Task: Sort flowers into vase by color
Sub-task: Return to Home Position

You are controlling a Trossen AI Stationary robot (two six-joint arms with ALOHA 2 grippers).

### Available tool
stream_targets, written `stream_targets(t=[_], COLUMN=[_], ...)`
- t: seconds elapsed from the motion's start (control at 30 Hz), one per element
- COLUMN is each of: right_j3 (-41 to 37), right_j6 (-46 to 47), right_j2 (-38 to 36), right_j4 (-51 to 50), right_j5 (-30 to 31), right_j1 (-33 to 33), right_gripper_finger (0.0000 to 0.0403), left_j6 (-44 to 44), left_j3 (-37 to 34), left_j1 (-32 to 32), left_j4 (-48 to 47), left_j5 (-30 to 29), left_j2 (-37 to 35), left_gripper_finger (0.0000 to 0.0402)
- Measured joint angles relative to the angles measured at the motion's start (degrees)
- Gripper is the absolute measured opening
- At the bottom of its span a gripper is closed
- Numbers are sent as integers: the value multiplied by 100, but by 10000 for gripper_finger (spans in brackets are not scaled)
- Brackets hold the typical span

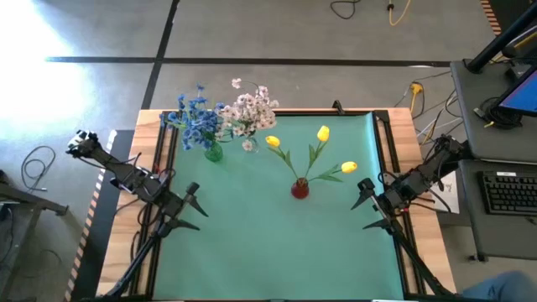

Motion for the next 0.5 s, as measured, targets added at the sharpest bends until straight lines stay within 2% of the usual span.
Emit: stream_targets(t=[0.5], right_j3=[0], right_j6=[0], right_j2=[2], right_j4=[2], right_j5=[3], right_j1=[0], right_gripper_finger=[303], left_j6=[1], left_j3=[0], left_j1=[0], left_j4=[2], left_j5=[0], left_j2=[187], left_gripper_finger=[205])
